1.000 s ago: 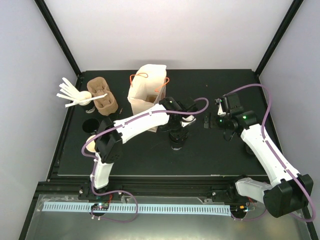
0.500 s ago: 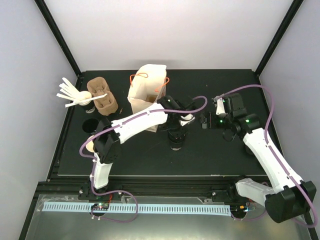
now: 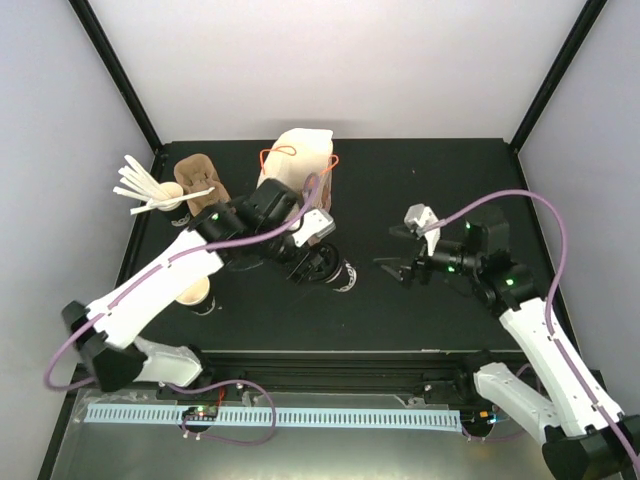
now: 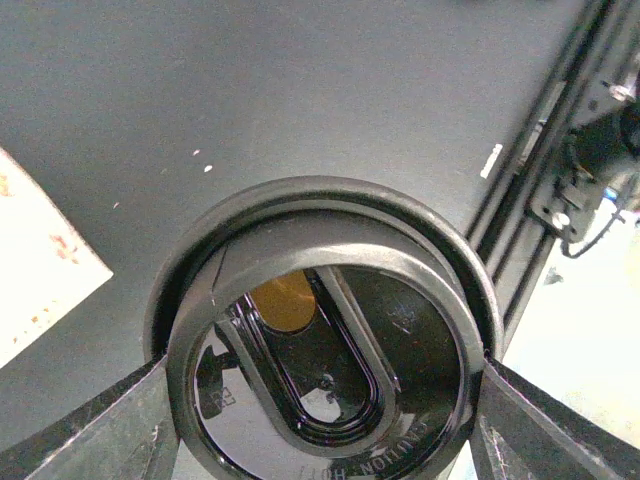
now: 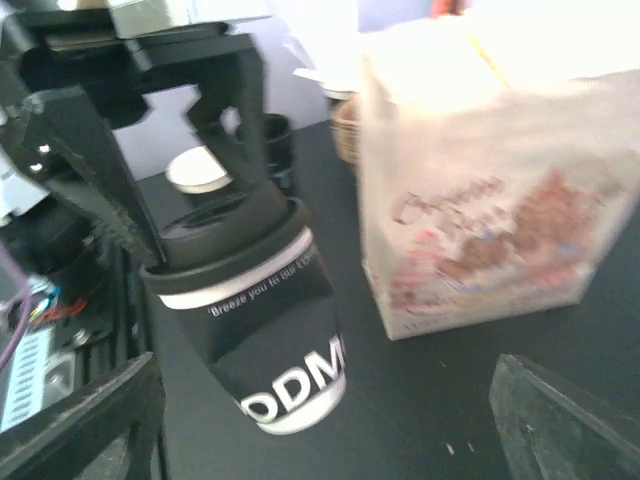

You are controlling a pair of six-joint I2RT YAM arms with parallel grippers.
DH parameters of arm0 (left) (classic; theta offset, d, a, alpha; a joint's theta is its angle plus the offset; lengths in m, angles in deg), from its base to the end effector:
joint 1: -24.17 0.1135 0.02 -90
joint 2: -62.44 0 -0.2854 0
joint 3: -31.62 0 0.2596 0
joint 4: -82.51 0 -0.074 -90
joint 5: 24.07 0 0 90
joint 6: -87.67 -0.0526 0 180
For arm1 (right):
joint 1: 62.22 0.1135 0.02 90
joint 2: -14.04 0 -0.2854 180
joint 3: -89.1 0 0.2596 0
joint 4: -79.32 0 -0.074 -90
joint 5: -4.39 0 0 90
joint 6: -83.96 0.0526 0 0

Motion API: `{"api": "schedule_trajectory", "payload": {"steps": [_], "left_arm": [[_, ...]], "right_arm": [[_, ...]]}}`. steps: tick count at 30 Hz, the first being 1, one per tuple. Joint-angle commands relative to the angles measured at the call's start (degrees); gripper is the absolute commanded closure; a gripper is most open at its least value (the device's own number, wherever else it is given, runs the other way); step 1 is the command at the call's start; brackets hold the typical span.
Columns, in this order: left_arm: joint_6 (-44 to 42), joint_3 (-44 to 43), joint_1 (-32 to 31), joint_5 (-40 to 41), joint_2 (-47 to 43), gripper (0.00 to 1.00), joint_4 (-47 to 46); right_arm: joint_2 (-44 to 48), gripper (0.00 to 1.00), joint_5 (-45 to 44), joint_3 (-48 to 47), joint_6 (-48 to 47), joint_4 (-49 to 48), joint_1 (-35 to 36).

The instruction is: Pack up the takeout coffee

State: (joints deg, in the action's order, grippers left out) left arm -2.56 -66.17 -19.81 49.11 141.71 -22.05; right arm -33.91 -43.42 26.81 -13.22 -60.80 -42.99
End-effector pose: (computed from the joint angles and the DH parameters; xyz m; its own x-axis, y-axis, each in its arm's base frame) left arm 0.1916 -0.2060 0.3722 -0.5998 0.5842 -0.5468 0.7808 0.5768 -0.2403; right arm 0.1605 0.0934 0.3410 -0.3019 -0.2034 -0.9314 -0.8607 0.4783 0.1745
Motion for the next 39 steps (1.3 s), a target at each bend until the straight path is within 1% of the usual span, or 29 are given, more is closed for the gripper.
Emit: {"api": "schedule_trajectory", "payload": {"steps": [1, 2, 5, 8, 11, 13, 18, 22, 26, 30, 34, 39], "left_arm": [[-9.94, 9.76, -0.22, -8.45, -10.13, 0.4, -12.25], [-11.15, 12.08, -0.22, -9.32, -12.59, 0.4, -14.55], [-12.61, 16.62, -0.22, -9.12, -19.03, 0.4, -20.1], [-14.25, 17.56, -0.22, -9.32, -20.86, 0.41, -20.97], [-15.57, 16.32, -0.21, -9.95, -20.2, 0.42, -19.07], [-16.12, 15.44, -0.21, -10.35, -19.71, 0.42, -18.1], [-16.97, 14.84, -0.18, -10.38, -19.43, 0.43, -17.81], [-16.53, 14.28, -0.16, -10.3, -18.93, 0.44, -17.78], [-15.74, 14.43, -0.14, -10.17, -19.06, 0.44, -18.13], [-15.22, 14.33, -0.13, -9.86, -19.12, 0.45, -18.42], [-14.81, 14.2, -0.14, -9.47, -19.06, 0.45, -18.66], [-14.62, 14.05, -0.13, -9.6, -19.09, 0.45, -18.83]], "right_arm": [[-4.85, 0.03, 12.57, -5.91, -21.24, 5.45, 4.95], [-6.58, 0.0, 11.73, -7.87, -25.2, 9.04, 7.18], [-11.33, 0.0, 8.86, -12.39, -33.53, 16.68, 12.45], [-13.72, 0.0, 7.66, -13.71, -36.41, 18.37, 15.01], [-14.87, 0.0, 6.88, -13.81, -37.05, 16.86, 16.42], [-15.86, 0.0, 4.85, -14.31, -37.19, 15.98, 17.7], [-19.07, 0.0, 3.14, -16.77, -37.22, 15.62, 19.38], [-20.21, 0.0, 0.36, -17.23, -35.52, 14.14, 20.49], [-20.04, 0.0, -3.25, -15.7, -31.73, 10.13, 21.08], [-19.92, 0.0, -3.87, -14.74, -30.48, 8.72, 21.22], [-20.11, 0.0, -3.37, -14.59, -32.2, 10.06, 21.7], [-19.54, 0.0, -4.83, -13.6, -35.44, 11.36, 22.57]]}}
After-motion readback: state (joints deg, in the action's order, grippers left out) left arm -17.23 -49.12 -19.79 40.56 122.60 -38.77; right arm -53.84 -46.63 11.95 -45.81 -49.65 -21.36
